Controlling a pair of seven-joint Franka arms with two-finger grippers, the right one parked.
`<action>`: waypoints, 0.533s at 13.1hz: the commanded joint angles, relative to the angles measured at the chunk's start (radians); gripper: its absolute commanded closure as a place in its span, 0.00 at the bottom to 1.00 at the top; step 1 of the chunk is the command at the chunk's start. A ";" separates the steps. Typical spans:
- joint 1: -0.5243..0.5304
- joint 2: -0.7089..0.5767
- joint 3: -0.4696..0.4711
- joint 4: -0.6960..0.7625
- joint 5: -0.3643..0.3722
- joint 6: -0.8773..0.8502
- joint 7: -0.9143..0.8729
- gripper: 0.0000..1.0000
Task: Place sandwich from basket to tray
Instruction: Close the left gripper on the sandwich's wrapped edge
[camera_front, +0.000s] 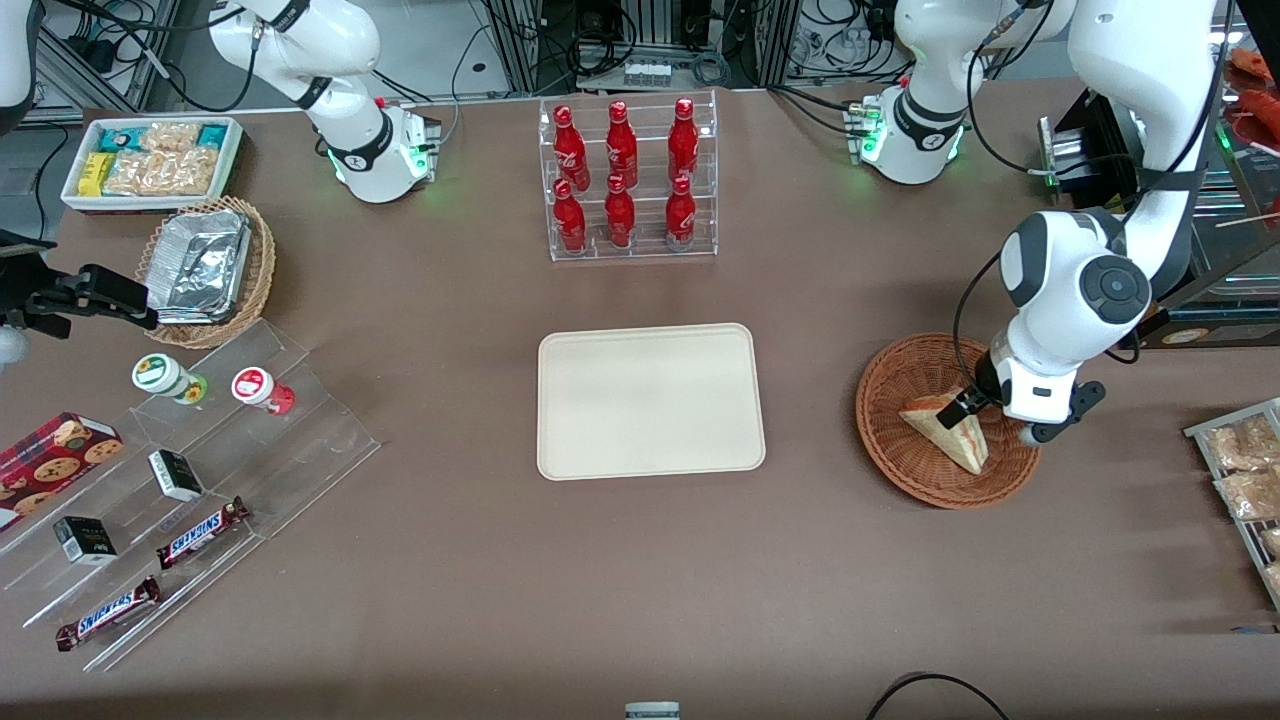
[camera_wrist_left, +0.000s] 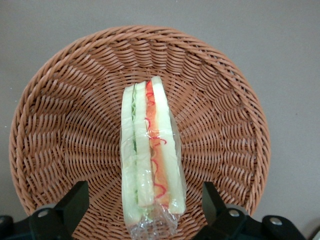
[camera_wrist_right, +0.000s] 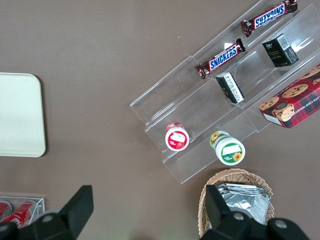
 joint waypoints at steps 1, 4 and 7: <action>-0.005 0.013 -0.002 0.002 0.006 0.015 -0.024 0.00; -0.005 0.033 -0.007 0.002 0.004 0.015 -0.026 0.01; -0.005 0.044 -0.013 0.005 0.006 0.016 -0.038 0.08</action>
